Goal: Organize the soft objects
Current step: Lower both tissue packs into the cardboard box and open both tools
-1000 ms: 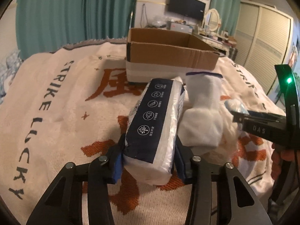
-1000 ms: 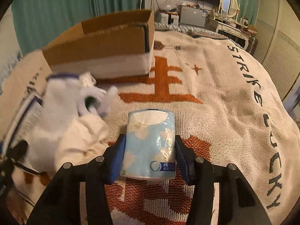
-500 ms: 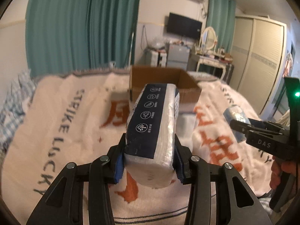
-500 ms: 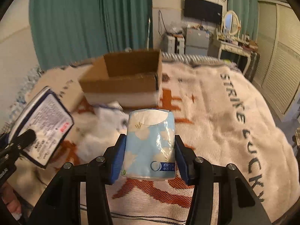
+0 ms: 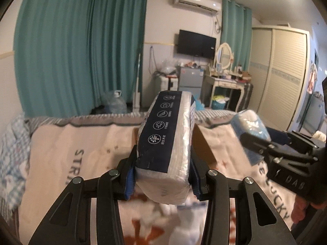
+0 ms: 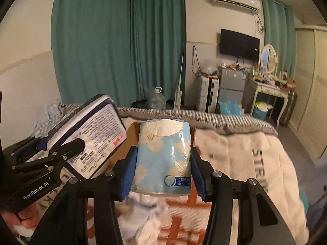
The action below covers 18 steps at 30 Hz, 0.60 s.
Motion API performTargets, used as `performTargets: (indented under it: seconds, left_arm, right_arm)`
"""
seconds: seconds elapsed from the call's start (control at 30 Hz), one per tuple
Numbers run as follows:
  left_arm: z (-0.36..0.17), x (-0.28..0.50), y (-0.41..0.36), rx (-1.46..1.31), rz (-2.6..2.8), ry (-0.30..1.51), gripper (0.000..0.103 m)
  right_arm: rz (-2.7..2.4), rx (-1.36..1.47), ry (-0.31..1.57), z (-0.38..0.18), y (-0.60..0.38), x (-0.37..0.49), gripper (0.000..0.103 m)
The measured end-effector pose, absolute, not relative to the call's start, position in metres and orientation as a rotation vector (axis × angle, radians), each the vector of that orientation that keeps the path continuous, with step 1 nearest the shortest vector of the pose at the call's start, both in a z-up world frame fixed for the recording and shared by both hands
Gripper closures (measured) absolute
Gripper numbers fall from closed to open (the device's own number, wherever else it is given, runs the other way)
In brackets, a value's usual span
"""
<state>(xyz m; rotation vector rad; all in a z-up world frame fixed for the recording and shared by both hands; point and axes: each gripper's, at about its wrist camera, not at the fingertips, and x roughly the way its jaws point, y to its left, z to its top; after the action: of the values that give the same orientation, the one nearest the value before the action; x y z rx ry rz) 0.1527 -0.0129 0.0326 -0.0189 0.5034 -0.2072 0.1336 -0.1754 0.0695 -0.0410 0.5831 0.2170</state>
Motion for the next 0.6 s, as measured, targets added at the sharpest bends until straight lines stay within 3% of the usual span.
performTargets:
  seconds: [0.3, 0.5, 0.57, 0.6]
  left_arm:
    - [-0.037, 0.278, -0.026, 0.026, -0.182, 0.620, 0.061]
    - [-0.074, 0.315, -0.035, 0.094, -0.190, 0.656, 0.056]
    - [-0.078, 0.318, -0.036, 0.113, -0.188, 0.659, 0.033]
    - [-0.078, 0.316, -0.035, 0.110, -0.184, 0.645, 0.029]
  right_arm:
    - [0.247, -0.015, 0.695, -0.001, -0.173, 0.258, 0.053]
    - [0.268, 0.019, 0.768, -0.062, -0.182, 0.313, 0.052]
    - [0.262, 0.014, 0.758, -0.067, -0.186, 0.316, 0.049]
    - [0.262, 0.018, 0.754, -0.067, -0.187, 0.315, 0.048]
